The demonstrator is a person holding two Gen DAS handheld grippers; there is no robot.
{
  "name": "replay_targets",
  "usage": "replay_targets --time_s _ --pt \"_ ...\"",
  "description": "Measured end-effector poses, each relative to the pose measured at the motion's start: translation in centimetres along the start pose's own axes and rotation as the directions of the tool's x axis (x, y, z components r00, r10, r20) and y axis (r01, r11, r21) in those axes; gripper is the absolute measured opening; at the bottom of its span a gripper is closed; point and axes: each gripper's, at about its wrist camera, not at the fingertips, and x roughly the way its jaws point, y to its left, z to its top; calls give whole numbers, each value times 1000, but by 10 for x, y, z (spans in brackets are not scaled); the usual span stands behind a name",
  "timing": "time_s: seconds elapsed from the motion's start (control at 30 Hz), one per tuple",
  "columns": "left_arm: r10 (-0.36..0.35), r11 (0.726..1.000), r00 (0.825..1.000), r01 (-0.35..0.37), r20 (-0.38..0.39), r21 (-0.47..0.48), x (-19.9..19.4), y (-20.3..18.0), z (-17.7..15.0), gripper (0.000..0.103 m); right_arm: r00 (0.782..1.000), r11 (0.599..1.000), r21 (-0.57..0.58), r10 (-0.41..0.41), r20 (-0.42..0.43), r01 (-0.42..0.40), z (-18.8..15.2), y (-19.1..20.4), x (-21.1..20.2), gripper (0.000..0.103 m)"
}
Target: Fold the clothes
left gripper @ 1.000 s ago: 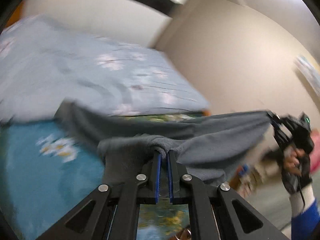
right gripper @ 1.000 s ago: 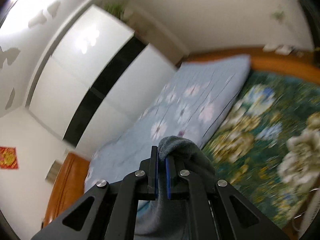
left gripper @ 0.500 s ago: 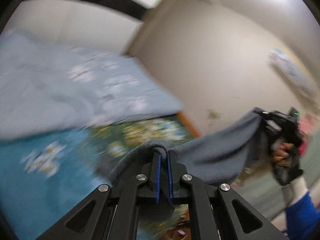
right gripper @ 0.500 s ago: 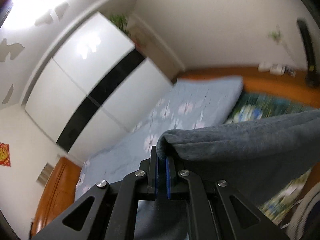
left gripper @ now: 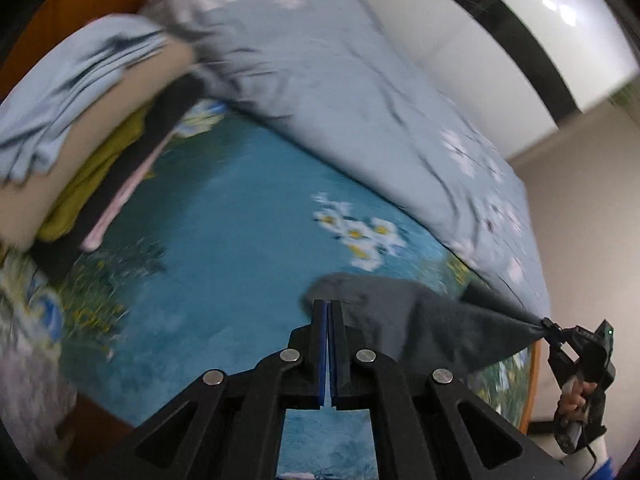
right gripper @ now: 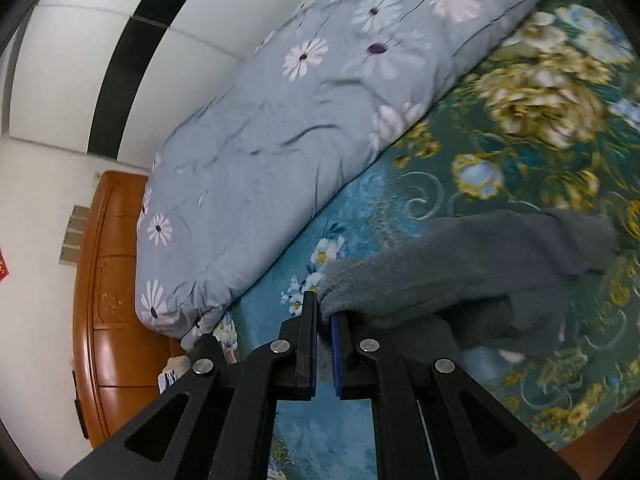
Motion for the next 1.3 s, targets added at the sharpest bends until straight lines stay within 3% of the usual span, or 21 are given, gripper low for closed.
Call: replay_targets --time_s 0.1,0.23,0.3,0.37,0.47,0.63,0.7,0.83,0.93,1.03,1.1,1.17,1.23,1.3 --pt "36 999 999 -37 -28 -36 22 0 -6 1 1000 998 -63 -11 -17 10 32 10 18 6" --pt "70 995 989 -77 -131 -56 70 -19 -28 4 999 996 -79 -47 -24 45 66 1 27 6" --pt "81 994 975 -95 -205 -55 100 -33 -47 18 996 994 -74 -81 -40 78 80 -13 34 6" --pt "70 994 959 -91 -275 -62 128 -45 -65 45 993 993 -67 -106 -55 102 88 -25 41 6" --pt "66 996 935 -83 -347 -33 164 -66 -88 60 988 990 -46 -134 -78 131 97 -43 49 6" --pt "48 998 896 -27 -442 53 219 -99 -122 67 980 984 -56 -175 -100 170 111 -54 56 6" --pt "55 995 882 -10 -469 97 237 -110 -135 67 976 981 -64 -190 -106 184 113 -54 58 6" --pt "-67 997 846 77 -529 -4 268 -119 -154 67 968 974 -81 -220 -119 212 118 -56 62 6" --pt "-92 995 851 103 -517 -6 278 -128 -159 67 961 968 -93 -243 -129 232 122 -57 65 6" --pt "-99 994 835 106 -542 -20 291 -127 -161 65 955 963 -103 -262 -137 249 124 -57 67 6" --pt "-115 993 837 114 -535 -34 290 -125 -159 55 953 961 -106 -268 -140 255 125 -57 68 6" --pt "-124 991 832 130 -541 -27 287 -128 -156 23 952 961 -105 -270 -143 257 126 -57 70 6" --pt "-135 989 823 149 -551 -20 285 -133 -154 8 953 962 -96 -267 -144 255 127 -57 72 6" --pt "-151 986 814 168 -560 -23 284 -138 -151 4 954 964 -86 -261 -145 250 129 -57 76 6"
